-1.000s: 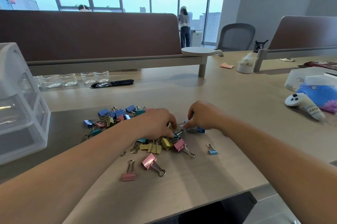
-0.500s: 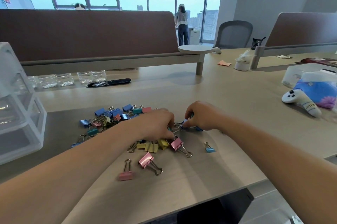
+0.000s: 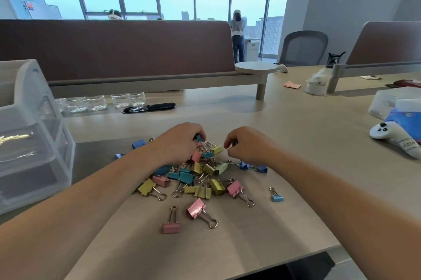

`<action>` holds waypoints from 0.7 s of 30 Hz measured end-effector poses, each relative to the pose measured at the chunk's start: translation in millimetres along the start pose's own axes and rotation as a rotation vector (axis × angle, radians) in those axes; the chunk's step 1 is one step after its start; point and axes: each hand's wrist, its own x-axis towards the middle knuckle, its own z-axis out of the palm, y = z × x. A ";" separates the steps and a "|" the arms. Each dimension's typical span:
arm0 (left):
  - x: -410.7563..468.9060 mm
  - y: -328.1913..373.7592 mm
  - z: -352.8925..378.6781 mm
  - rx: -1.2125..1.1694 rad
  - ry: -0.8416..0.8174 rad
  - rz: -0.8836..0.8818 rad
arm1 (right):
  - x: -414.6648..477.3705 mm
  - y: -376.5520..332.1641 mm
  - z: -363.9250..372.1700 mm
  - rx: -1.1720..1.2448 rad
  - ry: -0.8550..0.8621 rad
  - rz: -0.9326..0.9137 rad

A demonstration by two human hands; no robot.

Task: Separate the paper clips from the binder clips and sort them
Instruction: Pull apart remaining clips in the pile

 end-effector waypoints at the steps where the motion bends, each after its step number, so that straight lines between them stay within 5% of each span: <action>1: -0.2 -3.3 -2.2 -0.004 -0.003 -0.009 | 3.7 -4.1 2.5 -0.008 -0.010 -0.009; 21: -12.9 -31.0 -10.2 0.139 -0.148 -0.014 | 39.8 -42.7 27.8 -0.415 -0.140 -0.137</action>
